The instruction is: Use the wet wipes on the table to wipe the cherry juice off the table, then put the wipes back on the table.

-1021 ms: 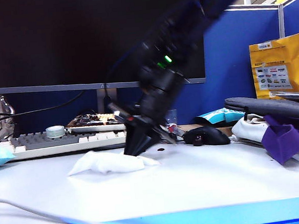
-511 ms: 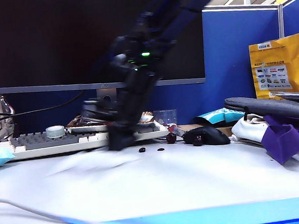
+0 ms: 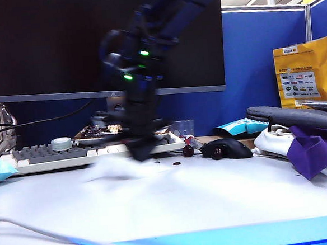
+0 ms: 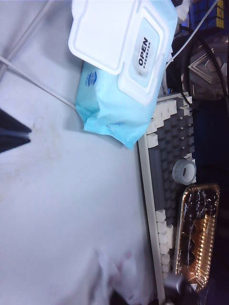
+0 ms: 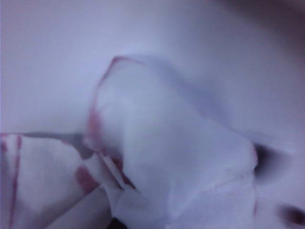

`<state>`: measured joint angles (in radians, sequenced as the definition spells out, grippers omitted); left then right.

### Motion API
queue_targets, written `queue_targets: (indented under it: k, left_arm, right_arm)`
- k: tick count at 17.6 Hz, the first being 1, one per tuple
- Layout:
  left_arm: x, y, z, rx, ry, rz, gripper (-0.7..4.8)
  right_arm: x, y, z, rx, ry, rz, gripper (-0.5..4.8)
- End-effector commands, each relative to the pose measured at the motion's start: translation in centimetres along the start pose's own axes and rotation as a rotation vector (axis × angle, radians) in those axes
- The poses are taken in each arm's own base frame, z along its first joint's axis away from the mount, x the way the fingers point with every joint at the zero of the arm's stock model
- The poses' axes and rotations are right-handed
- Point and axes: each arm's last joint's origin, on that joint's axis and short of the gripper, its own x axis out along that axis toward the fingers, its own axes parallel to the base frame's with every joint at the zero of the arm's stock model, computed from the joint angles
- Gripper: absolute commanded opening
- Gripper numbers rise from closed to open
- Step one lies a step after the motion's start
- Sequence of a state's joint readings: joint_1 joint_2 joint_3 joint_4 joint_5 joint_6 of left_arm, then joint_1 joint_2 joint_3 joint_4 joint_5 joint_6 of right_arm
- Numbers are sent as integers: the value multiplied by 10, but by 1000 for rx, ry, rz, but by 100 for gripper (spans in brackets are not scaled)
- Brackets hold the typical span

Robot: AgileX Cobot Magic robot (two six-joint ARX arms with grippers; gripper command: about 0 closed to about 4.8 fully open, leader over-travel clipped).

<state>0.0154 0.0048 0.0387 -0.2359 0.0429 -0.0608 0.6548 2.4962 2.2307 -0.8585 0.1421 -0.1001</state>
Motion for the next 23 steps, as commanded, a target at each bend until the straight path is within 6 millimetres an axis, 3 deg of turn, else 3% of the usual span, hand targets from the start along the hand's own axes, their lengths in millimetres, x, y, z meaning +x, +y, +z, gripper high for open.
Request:
queue_targets:
  k: [1, 3, 5, 9, 12, 15, 18, 21, 23]
  left_arm:
    - [0, 0, -3, 0, 13, -2, -4]
    - [0, 0, -3, 0, 13, -2, -4]
    - [0, 0, -3, 0, 13, -2, -4]
    - [0, 0, -3, 0, 13, -2, -4]
    - [0, 0, -3, 0, 13, -2, -4]
    - [0, 0, -3, 0, 13, -2, -4]
    - [0, 0, -3, 0, 13, -2, -4]
    - [0, 0, -3, 0, 13, -2, -4]
    - [0, 0, -3, 0, 13, -2, -4]
  right_arm:
    - [9, -6, -15, 4, 122, 167, -6]
    - [6, 9, -20, -45, 155, 363, -6]
    - [-2, 43, -23, -142, 189, 544, -6]
    - [-9, 78, -26, -239, 235, 455, -6]
    - [-3, 54, -25, -188, 241, 256, -6]
    - [7, -14, -30, -12, 283, 10, -6]
    - [9, -50, -43, 90, 362, 38, -6]
    - [5, -32, -45, 61, 400, 237, -6]
    - [-1, 1, -43, 27, 404, 443, -6]
